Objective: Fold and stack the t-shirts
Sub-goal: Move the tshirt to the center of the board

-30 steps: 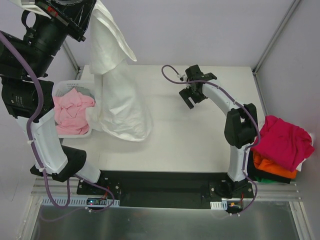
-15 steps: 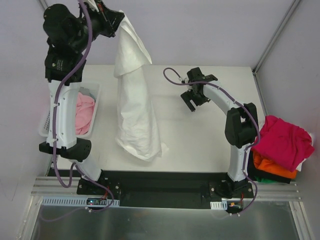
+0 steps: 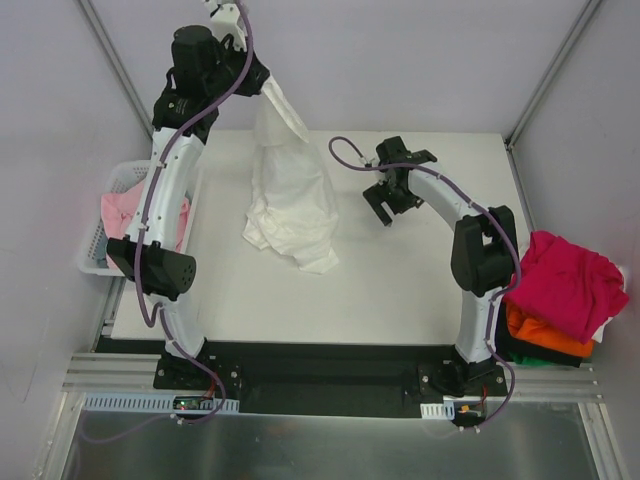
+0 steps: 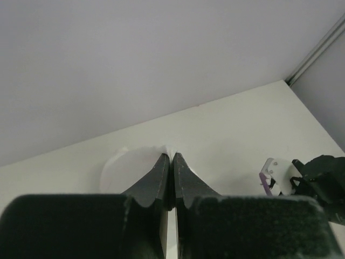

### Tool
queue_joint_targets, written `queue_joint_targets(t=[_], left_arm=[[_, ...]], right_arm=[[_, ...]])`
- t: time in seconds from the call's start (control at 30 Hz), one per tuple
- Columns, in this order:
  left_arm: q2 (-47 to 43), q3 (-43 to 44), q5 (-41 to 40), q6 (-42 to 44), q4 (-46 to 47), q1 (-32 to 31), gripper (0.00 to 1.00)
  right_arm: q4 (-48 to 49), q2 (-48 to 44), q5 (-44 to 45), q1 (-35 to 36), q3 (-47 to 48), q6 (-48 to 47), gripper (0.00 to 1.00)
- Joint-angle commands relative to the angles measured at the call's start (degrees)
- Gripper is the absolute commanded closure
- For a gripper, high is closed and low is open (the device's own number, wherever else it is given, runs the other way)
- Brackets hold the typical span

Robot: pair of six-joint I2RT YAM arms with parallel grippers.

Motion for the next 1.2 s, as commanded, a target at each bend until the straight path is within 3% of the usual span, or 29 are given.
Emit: queue_joint_targets(t=[0.0,0.03,0.1,0.17,0.2,0.37,0.43,0.6,0.8,1.03,1.17], left_arm=[[-0.4,-5.0,-0.1,2.5,4.8,-0.1,0.91],[-0.9,-6.7,-0.1,3.6,4.7,-0.2,0.66],[-2.5,-12.5,-0.3,4.8,4.8,-0.4,0.32],[-3.5,-16.0,-1.2,6.5,4.9,-0.4,0.04],[-4.7,-19.0,-2.2,7.4,5.1,-0.5,0.01],[-11.5,-28.6,-3.5,13.9,5.0,-0.5,0.01],[-17.7,-36.9,-6.7,18.5,5.1,-0.5,0.01],[-30.9,-56.3,-11.6,26.0,5.0,-0.5,0.01],[-38.2,-71.0,-15.9,30.2,5.9,-0.5,0.01],[-38.2,-78.9,-21.5,31.7,12.3,0.4,0.01],[-36.4,-78.7,-18.9,30.6,13.4,5.0,0.01]], right_arm=[[-2.3,-4.6,-3.3,0.0,-0.6,1.7,0.04],[-2.4,-5.6,-3.5,0.3,-1.3,1.7,0.04],[-2.2,-6.5,-4.0,0.8,-2.4,1.1,0.04],[-1.7,-8.1,-3.0,2.3,-4.1,-0.3,0.04],[-1.4,-8.7,-2.0,2.9,-4.7,-0.8,0.04],[-1.5,-11.4,1.3,10.3,-8.3,-5.7,0.04],[-1.6,-12.2,0.8,12.9,-10.0,-7.2,0.03],[-1.2,-12.7,-1.5,15.6,-11.4,-8.5,0.01],[-1.1,-9.6,-2.9,18.3,-9.0,-9.0,0.04],[-2.1,-3.1,-3.8,21.9,-2.8,-9.4,0.07],[-2.1,-0.4,-5.0,23.6,-1.0,-9.8,0.1]])
